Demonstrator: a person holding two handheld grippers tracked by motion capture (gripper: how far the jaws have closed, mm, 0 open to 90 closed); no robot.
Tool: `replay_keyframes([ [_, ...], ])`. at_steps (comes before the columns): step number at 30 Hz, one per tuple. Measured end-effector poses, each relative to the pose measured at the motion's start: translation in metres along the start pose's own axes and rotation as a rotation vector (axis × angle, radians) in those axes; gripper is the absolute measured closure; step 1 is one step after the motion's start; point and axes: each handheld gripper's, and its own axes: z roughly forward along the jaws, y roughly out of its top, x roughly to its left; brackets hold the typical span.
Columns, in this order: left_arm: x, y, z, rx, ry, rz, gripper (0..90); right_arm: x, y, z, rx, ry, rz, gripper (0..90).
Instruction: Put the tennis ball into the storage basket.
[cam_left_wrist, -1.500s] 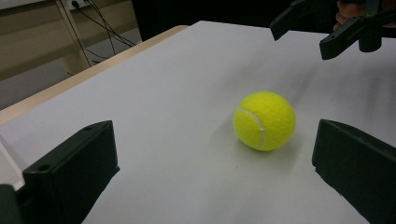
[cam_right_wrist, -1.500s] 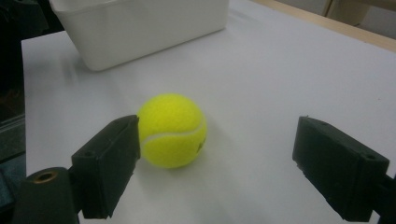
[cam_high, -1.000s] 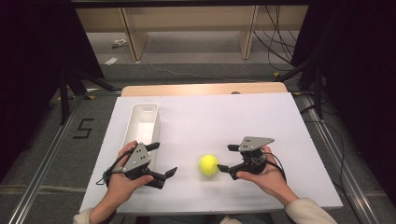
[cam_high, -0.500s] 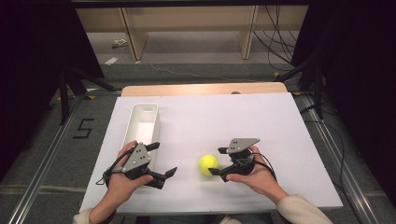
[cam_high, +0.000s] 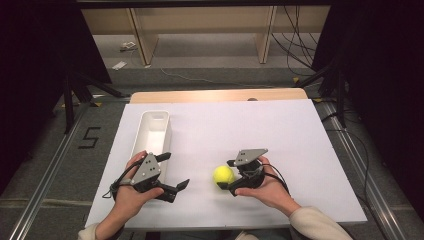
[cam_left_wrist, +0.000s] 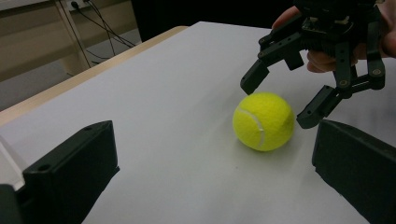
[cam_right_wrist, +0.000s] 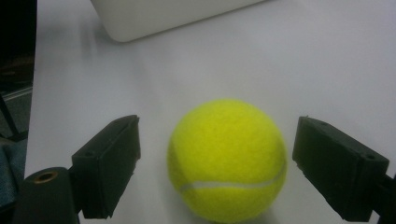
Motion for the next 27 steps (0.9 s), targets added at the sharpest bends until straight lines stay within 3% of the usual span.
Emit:
replay_keyframes([
  [21,-0.001,0.000,0.000,-0.003,0.000,0.003,0.0,-0.002,0.000,0.020,0.074,-0.005,0.002,16.0],
  [27,0.000,0.000,0.000,-0.003,0.000,0.008,0.0,-0.001,0.000,0.026,0.097,0.001,-0.001,20.3],
])
